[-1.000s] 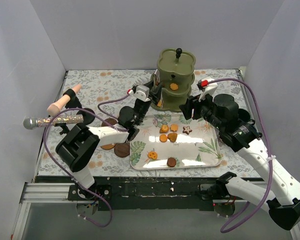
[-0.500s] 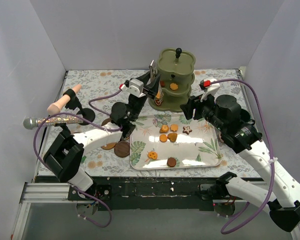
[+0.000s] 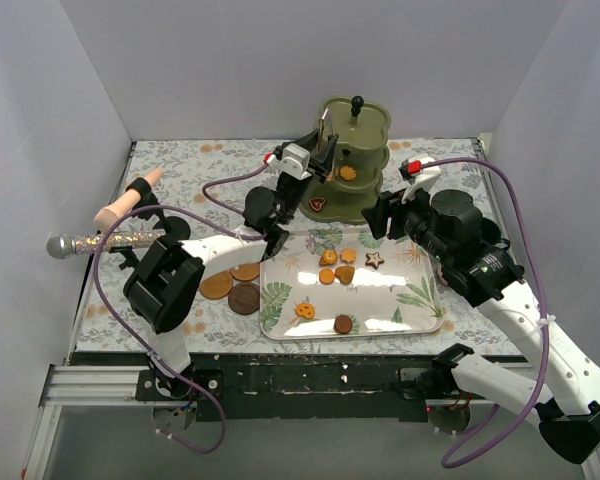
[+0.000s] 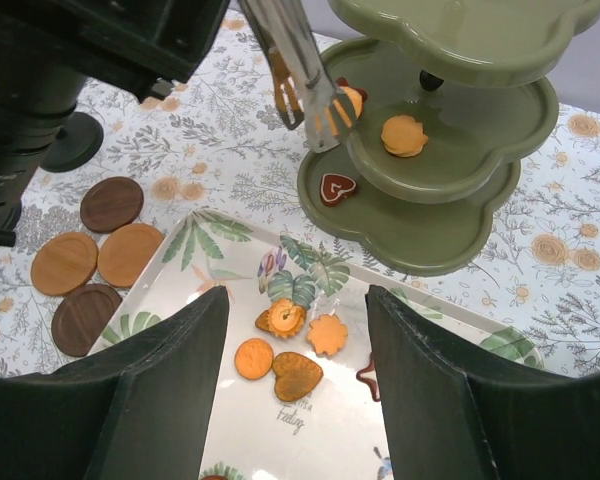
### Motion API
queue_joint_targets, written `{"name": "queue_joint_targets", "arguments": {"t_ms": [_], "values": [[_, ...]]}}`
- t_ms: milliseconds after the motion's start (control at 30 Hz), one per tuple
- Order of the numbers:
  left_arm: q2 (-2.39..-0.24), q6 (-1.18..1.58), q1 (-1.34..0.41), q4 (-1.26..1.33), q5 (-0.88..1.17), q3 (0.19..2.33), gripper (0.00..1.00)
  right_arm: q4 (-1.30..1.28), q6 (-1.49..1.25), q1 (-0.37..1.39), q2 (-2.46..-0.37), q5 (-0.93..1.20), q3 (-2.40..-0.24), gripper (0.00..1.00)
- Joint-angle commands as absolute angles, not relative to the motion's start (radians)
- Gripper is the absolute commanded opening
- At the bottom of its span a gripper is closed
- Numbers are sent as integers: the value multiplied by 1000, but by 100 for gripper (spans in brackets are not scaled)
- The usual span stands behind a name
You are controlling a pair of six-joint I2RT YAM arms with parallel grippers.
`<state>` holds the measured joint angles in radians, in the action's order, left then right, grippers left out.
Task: Serve the afternoon tea
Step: Place the desert on the desert table.
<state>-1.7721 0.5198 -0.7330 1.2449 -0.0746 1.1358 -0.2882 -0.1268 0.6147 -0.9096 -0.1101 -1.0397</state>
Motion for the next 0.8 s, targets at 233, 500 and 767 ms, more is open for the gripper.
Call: {"name": "queue_joint_targets", "arguments": {"t_ms": [233,500,767], "values": [[-1894,486,-721,1336,-32,1307,31,-253,-81,607,-936,-121,-1088,65],[-1974,474,-713,1364,-32,1361,31,-252,-69,607,-948,-115,-1077,65],[-2017,451,-707,1374,-32,1391,31,-247,-69,607,-951,-110,-1069,65]]}}
